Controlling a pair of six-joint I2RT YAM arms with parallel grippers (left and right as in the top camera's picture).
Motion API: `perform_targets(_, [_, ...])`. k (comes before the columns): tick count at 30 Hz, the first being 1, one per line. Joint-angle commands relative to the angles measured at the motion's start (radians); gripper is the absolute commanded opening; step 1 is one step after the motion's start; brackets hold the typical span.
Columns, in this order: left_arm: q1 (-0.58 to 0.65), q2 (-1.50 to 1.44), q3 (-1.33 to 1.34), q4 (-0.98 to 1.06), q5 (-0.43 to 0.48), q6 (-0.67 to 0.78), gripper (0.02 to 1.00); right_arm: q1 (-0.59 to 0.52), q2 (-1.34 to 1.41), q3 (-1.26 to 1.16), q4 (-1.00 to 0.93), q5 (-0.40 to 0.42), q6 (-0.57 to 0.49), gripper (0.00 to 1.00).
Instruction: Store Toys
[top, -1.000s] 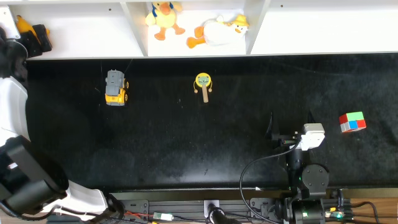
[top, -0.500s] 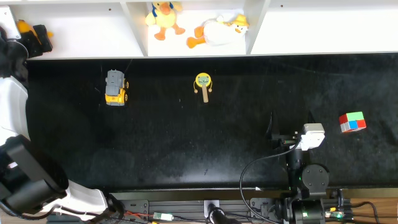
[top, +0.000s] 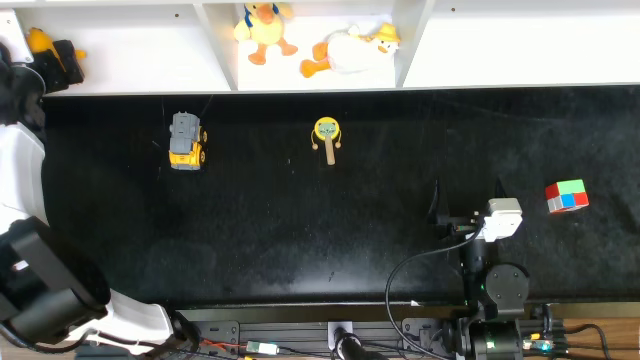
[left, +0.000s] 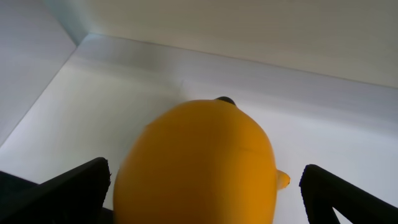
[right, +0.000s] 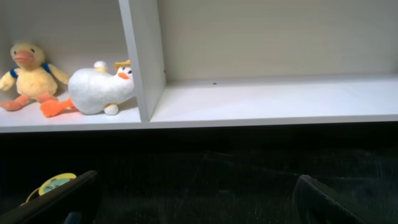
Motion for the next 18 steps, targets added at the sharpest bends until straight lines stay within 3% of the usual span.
perform_targets(1, [-0.003,-0.065,0.009,0.005,-0.044,-0.004,0.998,-0.003,-0.008,-0.013,0.004,-0.006,-0.003,0.993])
perform_targets(18, [0.008,-0.314,-0.129,-0.250,-0.014,-0.003,0.998,-0.003,-0.008,-0.013,0.004,-0.006,-0.003,0.993])
